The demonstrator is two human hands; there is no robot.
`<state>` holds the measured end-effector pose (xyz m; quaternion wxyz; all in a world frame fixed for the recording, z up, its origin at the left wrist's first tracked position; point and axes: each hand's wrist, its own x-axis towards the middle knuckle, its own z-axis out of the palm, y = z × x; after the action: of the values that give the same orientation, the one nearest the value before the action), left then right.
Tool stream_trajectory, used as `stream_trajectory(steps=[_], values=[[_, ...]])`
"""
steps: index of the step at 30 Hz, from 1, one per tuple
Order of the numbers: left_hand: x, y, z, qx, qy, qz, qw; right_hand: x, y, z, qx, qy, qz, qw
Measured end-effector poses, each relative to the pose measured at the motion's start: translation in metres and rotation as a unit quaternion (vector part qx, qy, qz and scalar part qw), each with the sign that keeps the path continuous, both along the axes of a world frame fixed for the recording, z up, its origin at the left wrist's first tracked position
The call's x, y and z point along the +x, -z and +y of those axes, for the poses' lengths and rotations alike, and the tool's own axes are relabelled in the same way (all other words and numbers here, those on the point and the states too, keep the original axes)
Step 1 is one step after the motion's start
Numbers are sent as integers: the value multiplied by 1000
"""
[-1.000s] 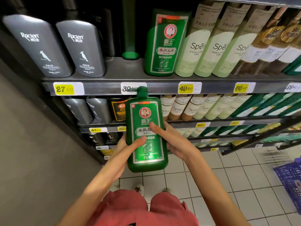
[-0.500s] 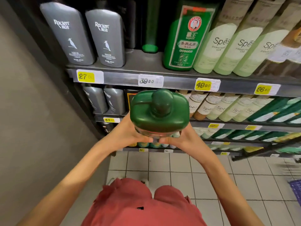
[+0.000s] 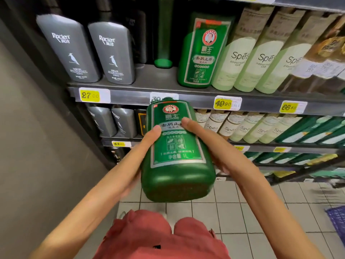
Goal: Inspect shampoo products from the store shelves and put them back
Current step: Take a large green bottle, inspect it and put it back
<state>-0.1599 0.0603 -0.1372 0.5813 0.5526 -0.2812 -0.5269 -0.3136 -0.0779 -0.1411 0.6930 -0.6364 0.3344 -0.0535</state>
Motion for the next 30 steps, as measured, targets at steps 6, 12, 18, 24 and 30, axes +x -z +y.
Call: stream_trajectory(steps=[6,12,18,24,30], values=[[-6,-26,-5,78,112,81,987,-11,-18,-2,19,-92,-38,995],[-16,-6,9,52,25,-108,992,-17,14,26,29,6,-98,995],[10,6,-24,-27,-11,-210,977,16,1,9,-114,56,-183,975],[41,1,-69,-100,-45,-305,946,59,-28,-22,-331,83,-183,922],[63,1,-97,-116,-73,-339,931,91,-27,-39,-382,151,-139,901]])
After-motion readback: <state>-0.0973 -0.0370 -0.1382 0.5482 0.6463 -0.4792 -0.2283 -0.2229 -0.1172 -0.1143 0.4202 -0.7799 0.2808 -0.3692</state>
